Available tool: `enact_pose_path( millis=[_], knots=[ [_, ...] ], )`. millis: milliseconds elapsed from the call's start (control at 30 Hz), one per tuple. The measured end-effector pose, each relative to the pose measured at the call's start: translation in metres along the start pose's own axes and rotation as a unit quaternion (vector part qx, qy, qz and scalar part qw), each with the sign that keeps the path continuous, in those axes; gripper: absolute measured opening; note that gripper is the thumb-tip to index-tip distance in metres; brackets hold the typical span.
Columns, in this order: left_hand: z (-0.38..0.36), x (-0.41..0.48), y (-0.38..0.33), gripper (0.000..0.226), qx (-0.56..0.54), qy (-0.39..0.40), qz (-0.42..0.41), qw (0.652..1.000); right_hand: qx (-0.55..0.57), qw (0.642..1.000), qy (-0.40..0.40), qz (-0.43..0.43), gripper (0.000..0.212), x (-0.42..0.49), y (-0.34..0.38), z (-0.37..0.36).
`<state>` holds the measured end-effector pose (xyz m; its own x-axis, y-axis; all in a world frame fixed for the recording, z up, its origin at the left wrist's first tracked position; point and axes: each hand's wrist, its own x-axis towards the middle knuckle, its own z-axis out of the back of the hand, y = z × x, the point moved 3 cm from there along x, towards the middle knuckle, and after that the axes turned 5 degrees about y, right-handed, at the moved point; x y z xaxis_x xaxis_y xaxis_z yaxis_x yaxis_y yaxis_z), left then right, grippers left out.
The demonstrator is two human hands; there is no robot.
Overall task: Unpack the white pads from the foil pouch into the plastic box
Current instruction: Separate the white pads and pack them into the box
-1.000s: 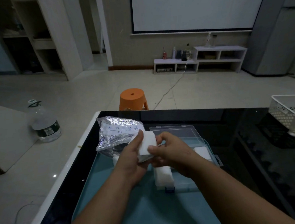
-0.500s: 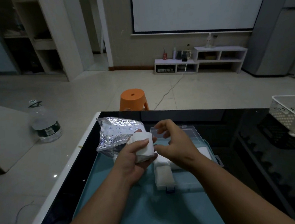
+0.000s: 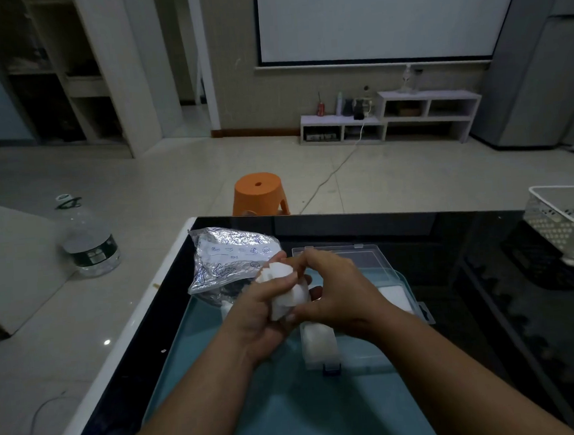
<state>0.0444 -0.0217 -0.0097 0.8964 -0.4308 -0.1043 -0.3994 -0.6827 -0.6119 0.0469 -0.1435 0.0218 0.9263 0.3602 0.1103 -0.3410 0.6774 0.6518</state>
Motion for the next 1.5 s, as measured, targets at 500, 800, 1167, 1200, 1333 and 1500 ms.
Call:
enact_pose_path(
  millis=[500,800,1167,1200,1333,1500],
  knots=[
    [0.002,0.003,0.001,0.051,-0.007,-0.003,0.001,1.000,0.078,0.997,0.020,-0.001,0.058,-0.004,0.005,0.008],
    [0.009,0.007,0.004,0.061,0.033,-0.013,-0.013,0.999,0.059,0.998,0.028,-0.004,0.049,-0.004,0.004,0.008],
    [0.008,0.008,0.005,0.071,0.128,-0.009,-0.013,0.992,0.060,0.997,0.053,-0.022,0.072,-0.004,0.002,0.003],
    [0.009,0.009,0.006,0.077,0.140,-0.013,-0.005,0.990,0.051,0.997,0.049,-0.021,0.071,-0.003,0.002,0.003],
    [0.009,0.008,0.006,0.081,0.135,-0.033,0.006,0.990,0.056,0.998,0.036,-0.021,0.074,-0.004,0.004,0.004],
    [0.005,0.005,0.008,0.075,0.103,-0.001,0.013,0.995,0.050,0.998,0.037,-0.022,0.069,-0.003,0.008,-0.002]
  ],
)
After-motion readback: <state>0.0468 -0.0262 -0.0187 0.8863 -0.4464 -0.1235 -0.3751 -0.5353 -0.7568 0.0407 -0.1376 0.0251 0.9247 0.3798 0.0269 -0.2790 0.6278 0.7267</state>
